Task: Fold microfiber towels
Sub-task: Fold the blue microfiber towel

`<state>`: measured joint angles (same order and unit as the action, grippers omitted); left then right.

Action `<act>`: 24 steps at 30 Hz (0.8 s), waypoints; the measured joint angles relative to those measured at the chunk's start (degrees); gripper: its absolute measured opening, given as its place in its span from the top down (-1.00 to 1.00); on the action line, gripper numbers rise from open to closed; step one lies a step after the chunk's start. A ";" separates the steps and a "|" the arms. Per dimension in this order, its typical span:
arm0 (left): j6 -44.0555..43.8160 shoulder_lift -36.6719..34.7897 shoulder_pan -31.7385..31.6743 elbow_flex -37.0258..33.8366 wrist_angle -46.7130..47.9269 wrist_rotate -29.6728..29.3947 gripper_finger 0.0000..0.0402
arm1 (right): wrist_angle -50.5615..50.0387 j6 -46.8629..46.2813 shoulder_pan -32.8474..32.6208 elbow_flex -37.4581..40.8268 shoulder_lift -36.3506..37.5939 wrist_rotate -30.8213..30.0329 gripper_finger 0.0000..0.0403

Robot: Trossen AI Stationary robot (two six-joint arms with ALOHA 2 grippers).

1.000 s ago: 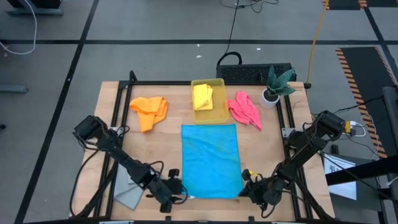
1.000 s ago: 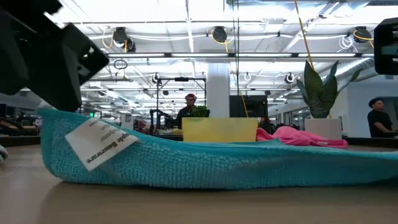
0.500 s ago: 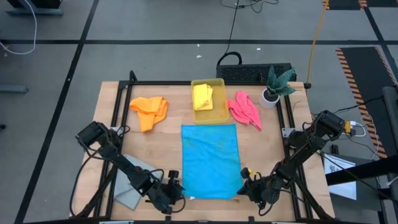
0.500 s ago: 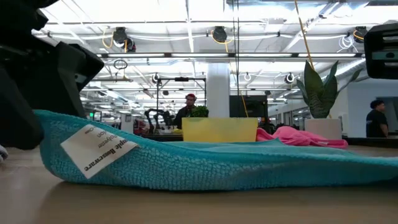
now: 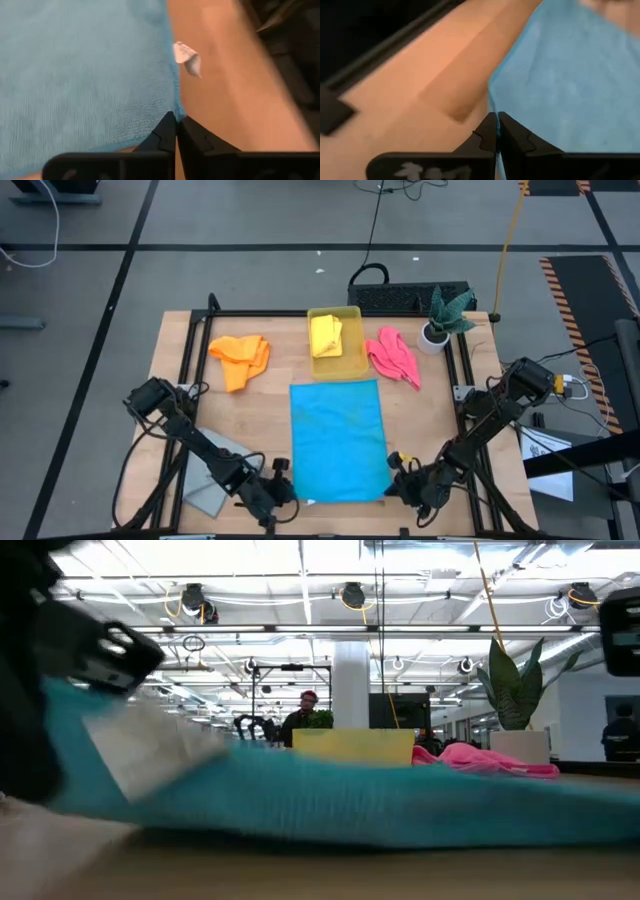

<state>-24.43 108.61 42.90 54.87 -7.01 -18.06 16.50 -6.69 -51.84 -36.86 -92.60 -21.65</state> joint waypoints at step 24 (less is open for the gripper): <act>-11.23 -14.24 6.22 2.51 21.29 -26.66 0.95 | 11.01 1.64 6.87 -0.02 10.05 -10.30 0.99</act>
<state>-35.67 94.38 49.12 57.39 14.28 -44.71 27.51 -5.05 -44.97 -36.88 -82.54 -31.94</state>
